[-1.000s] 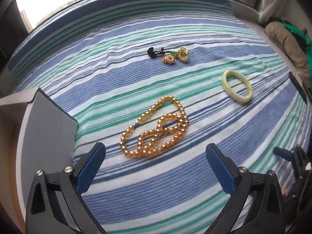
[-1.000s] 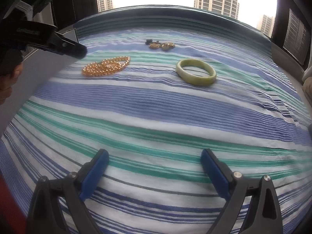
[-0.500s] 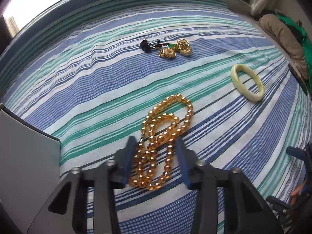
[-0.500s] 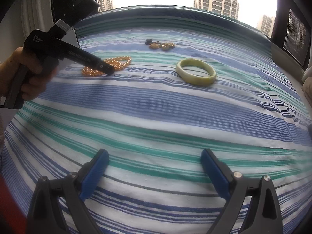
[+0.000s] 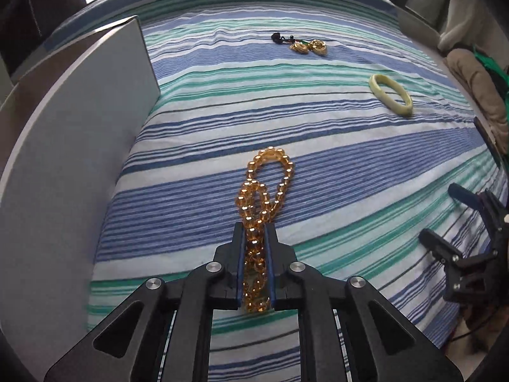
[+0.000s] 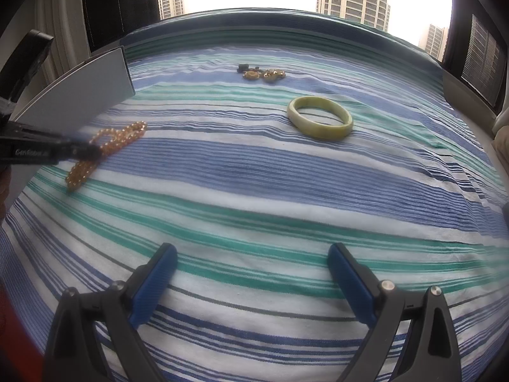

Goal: Organize jewelry
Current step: 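Lower the left tool onto the amber bead necklace and close it, then lift the amber necklace with the left tool while the right tool grasps the gold earrings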

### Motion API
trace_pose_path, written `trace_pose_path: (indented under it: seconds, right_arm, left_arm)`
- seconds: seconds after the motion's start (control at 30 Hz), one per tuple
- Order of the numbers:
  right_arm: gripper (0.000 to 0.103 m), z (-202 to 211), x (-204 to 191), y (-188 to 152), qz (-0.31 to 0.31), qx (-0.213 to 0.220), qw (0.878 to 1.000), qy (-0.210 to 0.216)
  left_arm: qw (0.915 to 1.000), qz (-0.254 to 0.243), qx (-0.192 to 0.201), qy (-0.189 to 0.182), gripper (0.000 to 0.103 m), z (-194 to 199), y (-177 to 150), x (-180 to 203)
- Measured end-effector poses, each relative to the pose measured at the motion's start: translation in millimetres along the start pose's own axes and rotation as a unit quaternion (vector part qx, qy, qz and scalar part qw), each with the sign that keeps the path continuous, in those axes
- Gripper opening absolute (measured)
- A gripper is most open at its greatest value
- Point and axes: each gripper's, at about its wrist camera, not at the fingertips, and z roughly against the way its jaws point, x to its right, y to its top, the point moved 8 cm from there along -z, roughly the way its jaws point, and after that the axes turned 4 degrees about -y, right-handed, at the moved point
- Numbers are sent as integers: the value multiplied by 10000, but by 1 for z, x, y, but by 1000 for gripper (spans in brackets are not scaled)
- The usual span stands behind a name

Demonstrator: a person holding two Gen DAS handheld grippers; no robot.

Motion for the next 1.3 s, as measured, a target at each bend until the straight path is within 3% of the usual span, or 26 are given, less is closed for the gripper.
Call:
trace_pose_path:
  seconds: [0.03,0.07,0.13,0.23,0.33,0.5,0.6,0.67,0.77,0.83,0.9,0.93,1.1,1.3]
  right_arm:
    - [98,0,0,0,1,0,10000,-2]
    - [98,0,0,0,0,0,10000,-1]
    - [98,0,0,0,-2,0,10000,-2]
    - [98,0,0,0,0,2,10000,-1]
    - [98,0,0,0,1,3,10000,-6]
    - [98,2,-1,-3,10,-128,9999,6]
    - [96,6,0,5,-150,-471,9972,556]
    - [96,13,9,32,-525,-395,9934,944]
    - [96,11,32,93,-1048,-224,9877,1142]
    - [83,-6,45,135,-1457,-259,9796,1360]
    - [42,-40,54,171,-1839,-556,9703,1472]
    - [38,-59,57,184,-2023,-711,9651,1505]
    - [37,-137,59,214,-2417,-1101,9560,1246]
    - [39,-171,50,229,-2629,-980,9546,1001]
  left_arm:
    - [10000,0,77,56,20,0,-2,-1]
    - [9999,10,113,92,43,-2,-4,-3]
    - [9995,193,221,146,72,-7,-6,-9]
    - [9976,269,584,263,79,-8,-3,-15]
    - [9952,358,827,376,94,-12,0,-20]
    - [9941,414,903,430,96,-12,1,-21]
    - [9940,426,908,427,98,-13,0,-21]
    - [9941,421,905,426,99,-13,1,-21]
    - [9941,429,909,406,99,-14,0,-21]
    - [9941,429,910,406,99,-14,0,-21]
    - [9941,430,911,406,99,-14,0,-20]
    - [9941,430,911,405,99,-14,0,-20]
    - [9941,429,911,407,99,-14,0,-20]
    - [9941,431,914,403,99,-14,0,-20]
